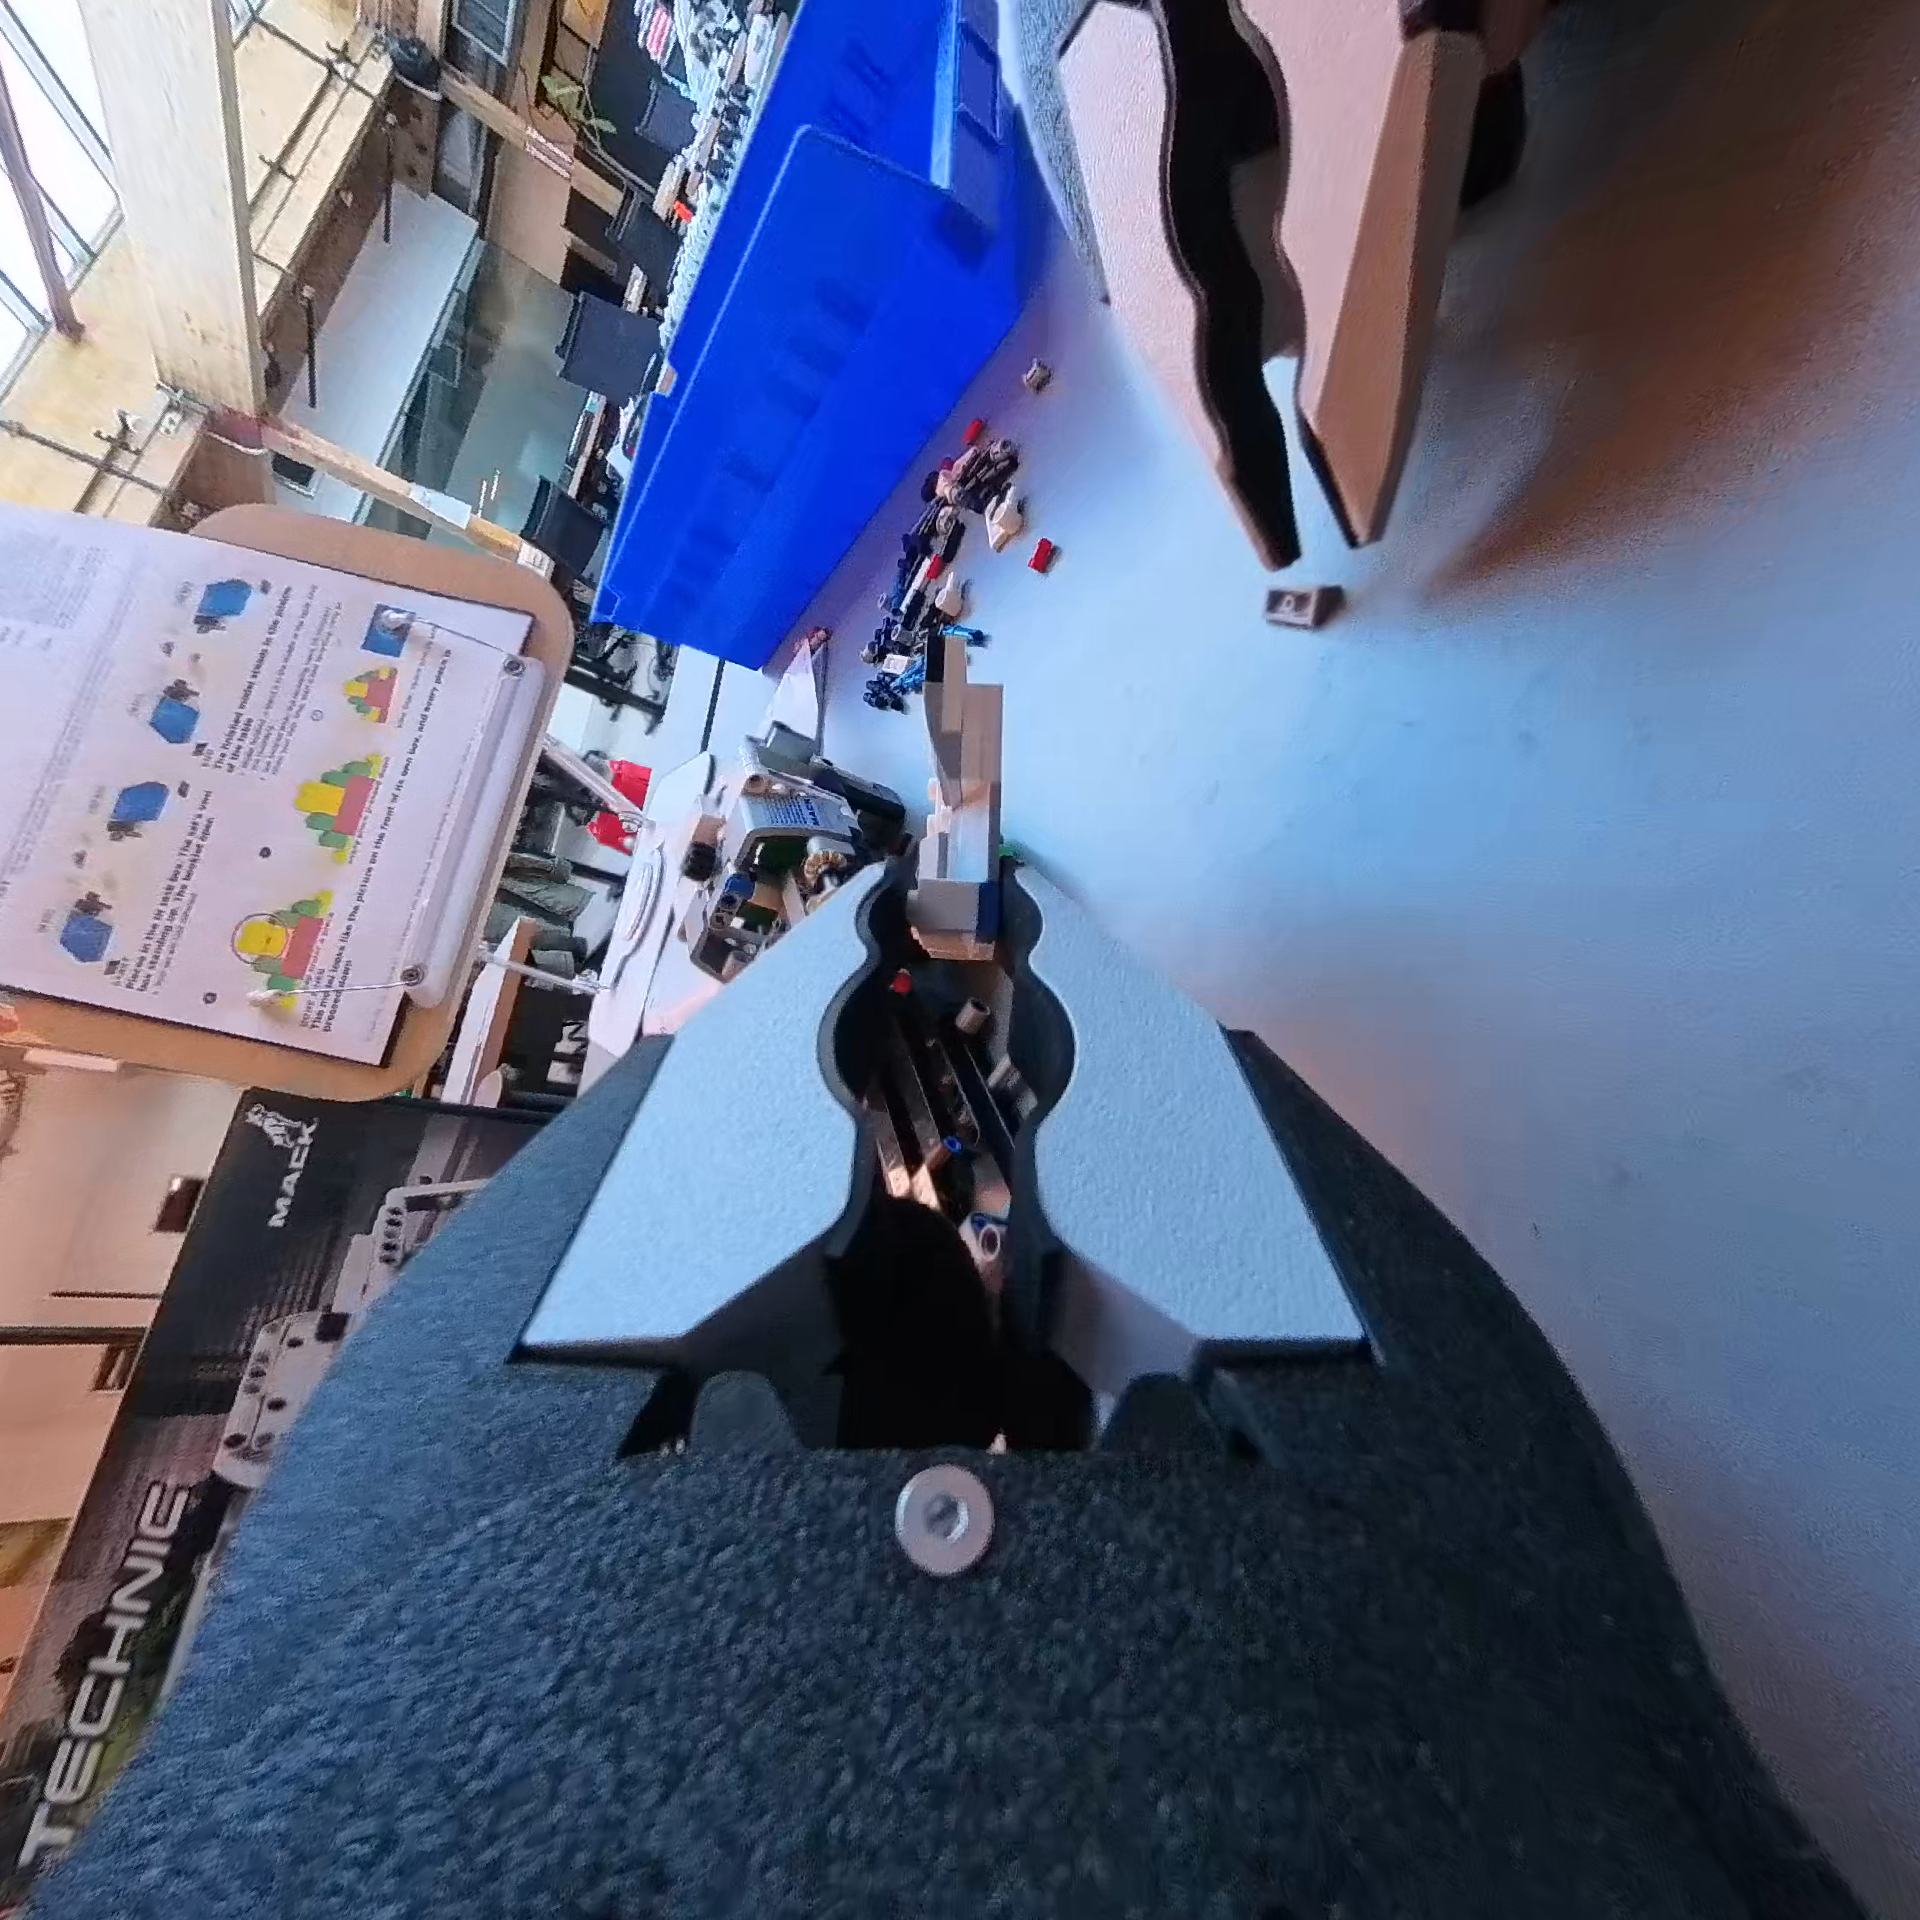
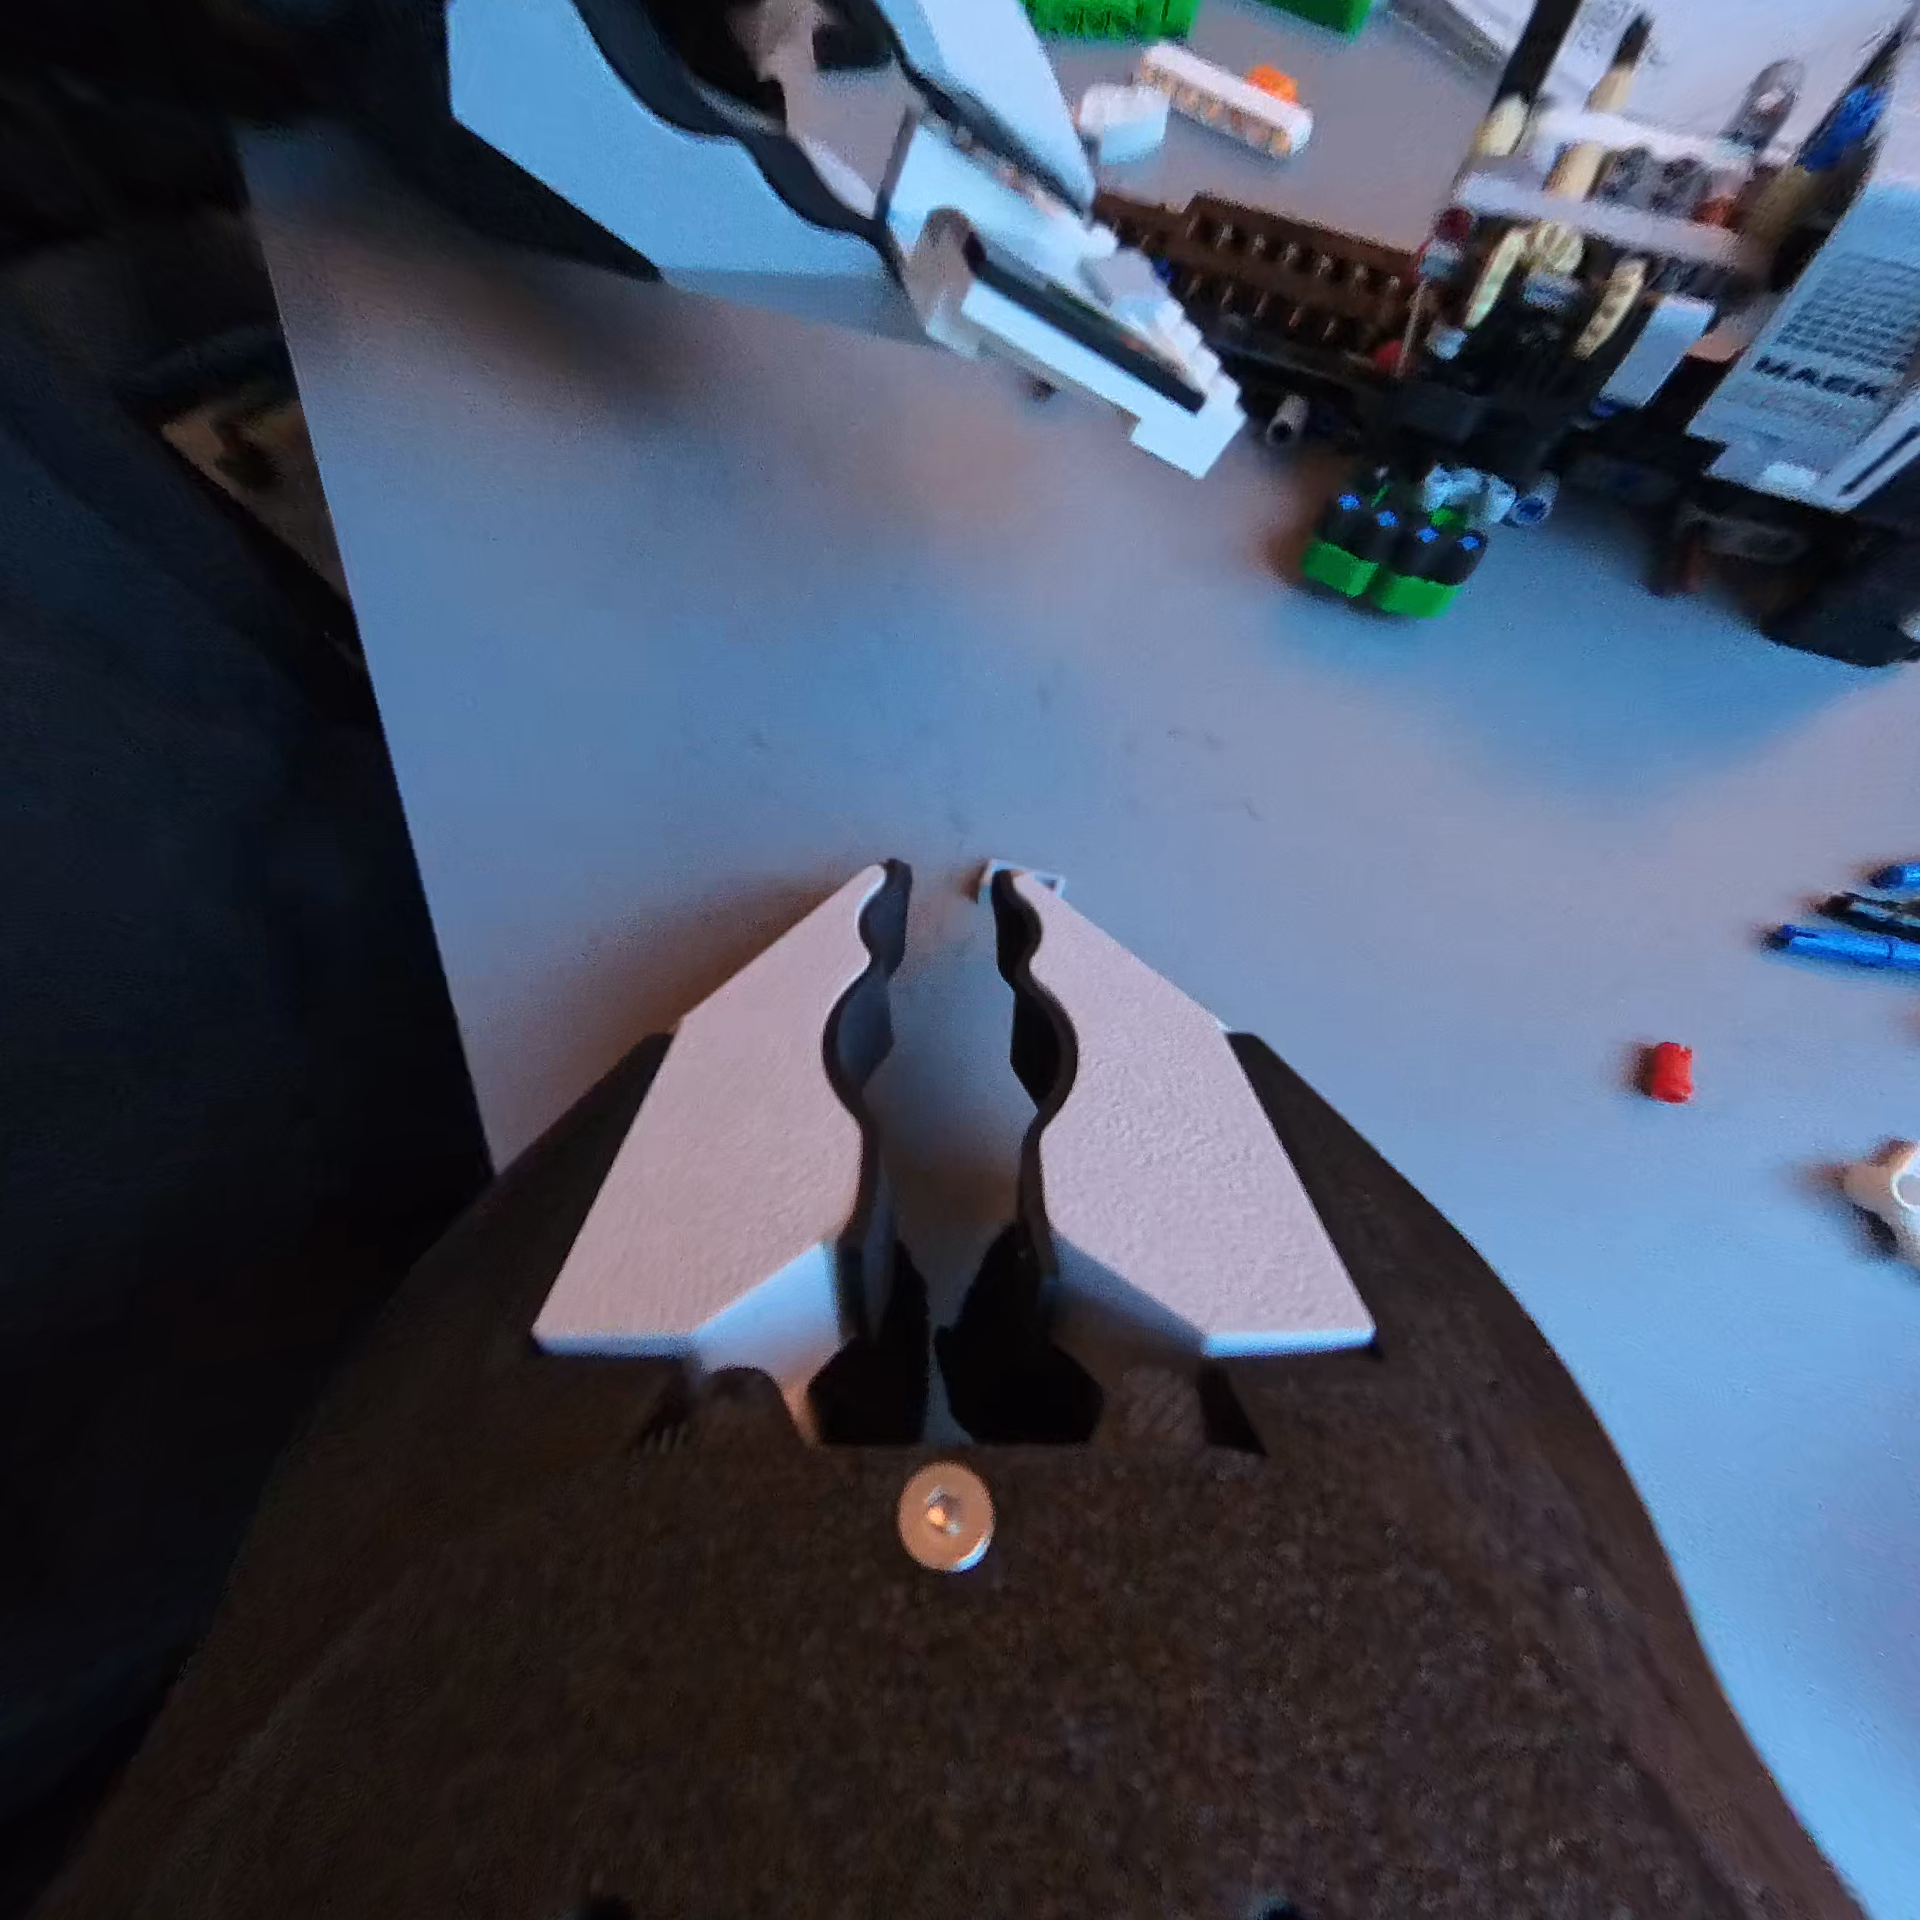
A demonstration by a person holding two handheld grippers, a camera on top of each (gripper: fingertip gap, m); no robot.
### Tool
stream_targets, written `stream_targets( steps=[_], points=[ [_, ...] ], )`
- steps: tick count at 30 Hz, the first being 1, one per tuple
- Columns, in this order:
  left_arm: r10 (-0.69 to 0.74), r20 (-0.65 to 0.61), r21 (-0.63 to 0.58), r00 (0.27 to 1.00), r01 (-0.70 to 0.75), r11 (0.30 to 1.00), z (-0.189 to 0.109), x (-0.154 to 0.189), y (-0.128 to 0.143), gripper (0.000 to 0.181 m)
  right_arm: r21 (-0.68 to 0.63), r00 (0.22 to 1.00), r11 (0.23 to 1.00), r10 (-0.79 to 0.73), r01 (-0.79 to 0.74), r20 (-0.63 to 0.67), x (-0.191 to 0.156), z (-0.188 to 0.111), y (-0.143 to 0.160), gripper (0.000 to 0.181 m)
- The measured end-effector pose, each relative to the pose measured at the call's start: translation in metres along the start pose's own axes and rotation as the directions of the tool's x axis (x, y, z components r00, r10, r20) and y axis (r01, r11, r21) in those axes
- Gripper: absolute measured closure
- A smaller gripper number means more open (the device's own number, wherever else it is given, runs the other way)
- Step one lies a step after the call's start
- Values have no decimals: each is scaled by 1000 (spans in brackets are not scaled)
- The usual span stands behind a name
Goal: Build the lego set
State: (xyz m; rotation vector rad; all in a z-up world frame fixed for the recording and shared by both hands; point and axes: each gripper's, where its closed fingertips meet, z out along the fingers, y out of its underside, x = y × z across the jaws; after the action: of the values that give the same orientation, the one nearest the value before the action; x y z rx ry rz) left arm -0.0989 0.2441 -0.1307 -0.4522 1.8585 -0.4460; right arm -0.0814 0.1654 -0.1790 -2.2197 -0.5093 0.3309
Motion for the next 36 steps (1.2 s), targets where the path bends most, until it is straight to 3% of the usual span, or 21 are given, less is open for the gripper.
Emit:
stream_targets(
  steps=[7, 11, 15, 23, 27, 30, 33, 36],
  points=[
    [12, 9, 5, 1000, -12, 1000, -4, -1, 3, 168, -63, 987, 988, -143, 138, -69, 19, -3, 9, 157],
    [49, 35, -31, 998, -48, 998, -1, 0, 6, 168, -52, 997, 998, -34, 30, -72, 21, -2, 1, 153],
    [112, 82, -70, 990, -106, 992, 0, -4, 10, 168, -19, 978, 997, 74, -79, -194, 19, -2, 0, 153],
    [84, 59, -60, 995, -81, 995, 1, 1, 8, 168, -31, 948, 995, 81, -95, -307, 16, 6, 6, 155],
    [106, 55, -57, 993, -103, 993, 1, 4, 6, 168, -45, 951, 997, 45, -62, -305, 15, 8, 5, 166],
    [139, 55, -54, 989, -136, 989, 0, 6, 5, 168, -88, 955, 996, -43, 18, -292, 17, 2, -7, 166],
    [166, 64, -48, 984, -164, 985, -2, 6, 1, 168, -75, 944, 965, -261, 251, -203, 6, -12, -58, 166],
    [205, 80, -49, 976, -201, 978, -3, 7, -2, 168, -230, 895, 881, -440, 413, -79, 0, -12, -83, 166]
  ],
)
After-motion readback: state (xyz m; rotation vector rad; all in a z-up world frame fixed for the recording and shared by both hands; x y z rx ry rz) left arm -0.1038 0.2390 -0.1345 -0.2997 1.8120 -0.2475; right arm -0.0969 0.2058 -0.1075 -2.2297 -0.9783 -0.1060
